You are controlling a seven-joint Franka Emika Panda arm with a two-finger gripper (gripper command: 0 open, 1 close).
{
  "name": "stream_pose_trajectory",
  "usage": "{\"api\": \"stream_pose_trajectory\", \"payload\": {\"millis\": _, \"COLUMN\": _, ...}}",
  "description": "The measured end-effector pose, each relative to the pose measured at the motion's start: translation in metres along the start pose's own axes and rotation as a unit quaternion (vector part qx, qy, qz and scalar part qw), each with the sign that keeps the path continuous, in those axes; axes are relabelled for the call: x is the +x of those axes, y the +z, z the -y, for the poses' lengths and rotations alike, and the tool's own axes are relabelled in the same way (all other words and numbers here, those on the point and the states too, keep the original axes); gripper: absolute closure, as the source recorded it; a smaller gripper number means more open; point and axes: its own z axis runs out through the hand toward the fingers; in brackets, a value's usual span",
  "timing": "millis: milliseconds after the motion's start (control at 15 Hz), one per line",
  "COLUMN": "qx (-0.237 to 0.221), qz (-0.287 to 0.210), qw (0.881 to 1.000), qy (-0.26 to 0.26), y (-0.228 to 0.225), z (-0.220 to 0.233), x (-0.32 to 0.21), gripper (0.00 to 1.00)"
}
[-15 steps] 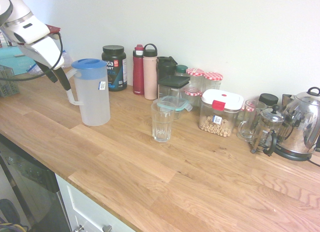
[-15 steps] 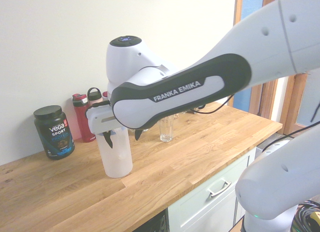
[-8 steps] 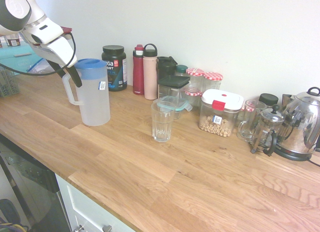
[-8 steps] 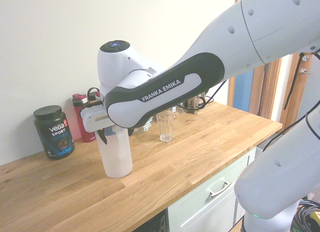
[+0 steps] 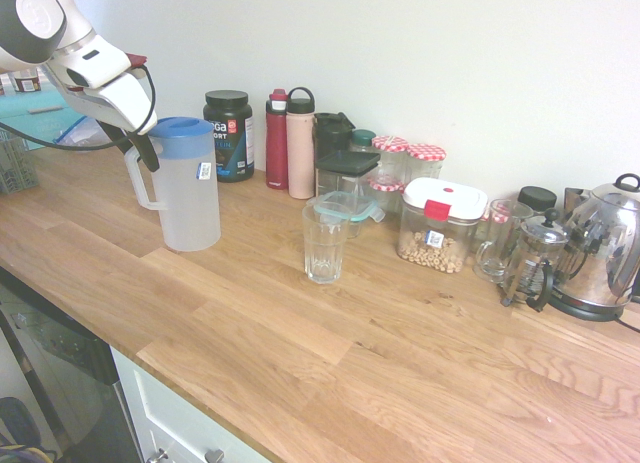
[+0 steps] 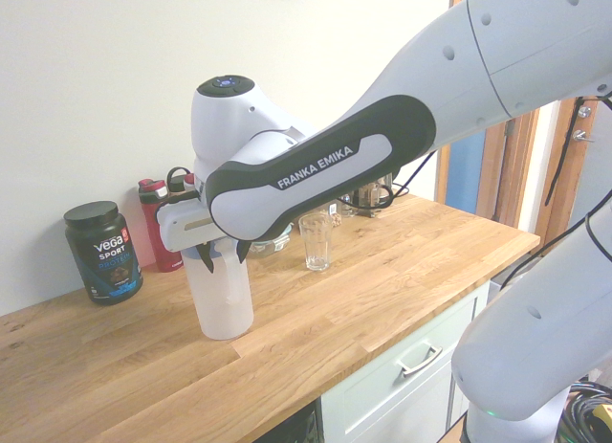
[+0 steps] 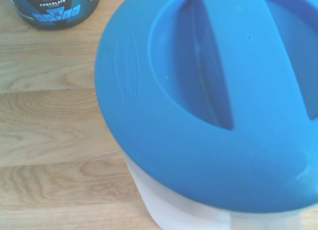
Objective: Pour me some water
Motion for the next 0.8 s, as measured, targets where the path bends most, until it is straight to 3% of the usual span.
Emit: {"api": "stream_pose_trajectory", "payload": {"millis": 800, "qx": -0.002, "qz": 0.011, "qw": 1.000, "qy": -0.001, "y": 0.009, "z": -0.011, "x": 0.010, "gripper": 1.00}}
